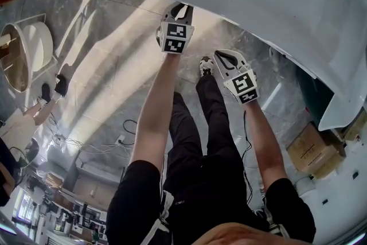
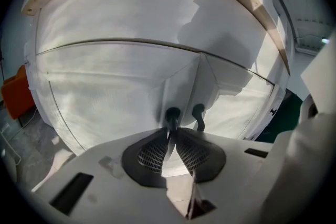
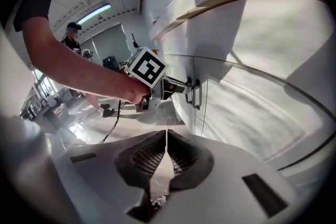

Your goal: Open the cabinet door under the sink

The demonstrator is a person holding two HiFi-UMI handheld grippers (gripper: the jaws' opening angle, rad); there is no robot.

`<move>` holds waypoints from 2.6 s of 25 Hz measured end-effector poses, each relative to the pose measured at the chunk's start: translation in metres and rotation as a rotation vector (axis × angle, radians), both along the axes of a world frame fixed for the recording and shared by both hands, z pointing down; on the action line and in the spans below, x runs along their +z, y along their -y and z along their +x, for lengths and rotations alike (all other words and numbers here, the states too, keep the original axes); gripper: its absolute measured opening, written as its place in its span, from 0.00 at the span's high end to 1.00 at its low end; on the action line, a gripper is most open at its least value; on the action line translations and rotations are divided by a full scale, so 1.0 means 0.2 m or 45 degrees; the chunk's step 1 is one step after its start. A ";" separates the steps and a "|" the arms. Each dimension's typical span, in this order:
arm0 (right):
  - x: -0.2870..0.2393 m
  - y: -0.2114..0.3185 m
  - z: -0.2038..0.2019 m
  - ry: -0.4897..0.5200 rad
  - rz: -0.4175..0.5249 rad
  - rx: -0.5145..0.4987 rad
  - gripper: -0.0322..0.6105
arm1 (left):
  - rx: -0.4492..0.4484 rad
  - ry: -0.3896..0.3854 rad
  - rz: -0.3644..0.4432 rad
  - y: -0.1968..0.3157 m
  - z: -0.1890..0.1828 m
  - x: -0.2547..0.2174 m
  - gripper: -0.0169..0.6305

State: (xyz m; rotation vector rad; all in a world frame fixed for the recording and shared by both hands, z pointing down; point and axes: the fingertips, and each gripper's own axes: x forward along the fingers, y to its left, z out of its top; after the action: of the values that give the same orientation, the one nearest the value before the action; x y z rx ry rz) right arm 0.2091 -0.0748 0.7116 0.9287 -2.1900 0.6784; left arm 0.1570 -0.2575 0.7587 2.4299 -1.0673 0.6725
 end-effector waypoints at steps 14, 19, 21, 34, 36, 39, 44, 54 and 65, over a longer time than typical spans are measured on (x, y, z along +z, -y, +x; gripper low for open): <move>0.10 -0.26 -0.25 0.035 -0.083 -0.131 0.85 | 0.038 0.102 0.033 -0.29 -0.28 0.05 0.90; 0.11 -0.32 -0.40 0.051 -0.087 -0.181 0.85 | 0.003 0.086 0.034 -0.37 -0.40 0.05 0.90; 0.12 -0.32 -0.45 0.056 -0.086 -0.194 0.85 | 0.001 0.080 0.028 -0.40 -0.45 0.05 0.90; 0.16 -0.37 -0.77 0.054 -0.089 -0.263 0.85 | 0.044 0.105 0.050 -0.55 -0.80 0.05 0.90; 0.17 -0.36 -0.79 0.042 -0.084 -0.252 0.85 | 0.049 0.108 0.055 -0.56 -0.85 0.05 0.90; 0.18 -0.35 -0.83 0.043 -0.070 -0.218 0.85 | 0.055 0.117 0.051 -0.58 -0.95 0.06 0.90; 0.17 -0.35 -0.99 0.049 -0.048 -0.184 0.85 | 0.097 0.153 0.058 -0.59 -1.17 0.05 0.90; 0.20 -0.50 -1.38 0.104 -0.101 -0.076 0.85 | 0.156 0.208 0.095 -0.50 -1.55 0.02 0.91; 0.23 -0.39 -1.48 0.106 -0.075 0.014 0.85 | 0.159 0.186 0.089 -0.40 -1.76 0.03 0.92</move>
State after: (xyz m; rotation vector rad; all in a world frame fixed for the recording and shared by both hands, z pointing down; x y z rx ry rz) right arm -0.0859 0.0029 0.7578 0.8976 -2.2264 0.7953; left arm -0.1959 -0.1784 0.7652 2.5572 -1.0154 0.8795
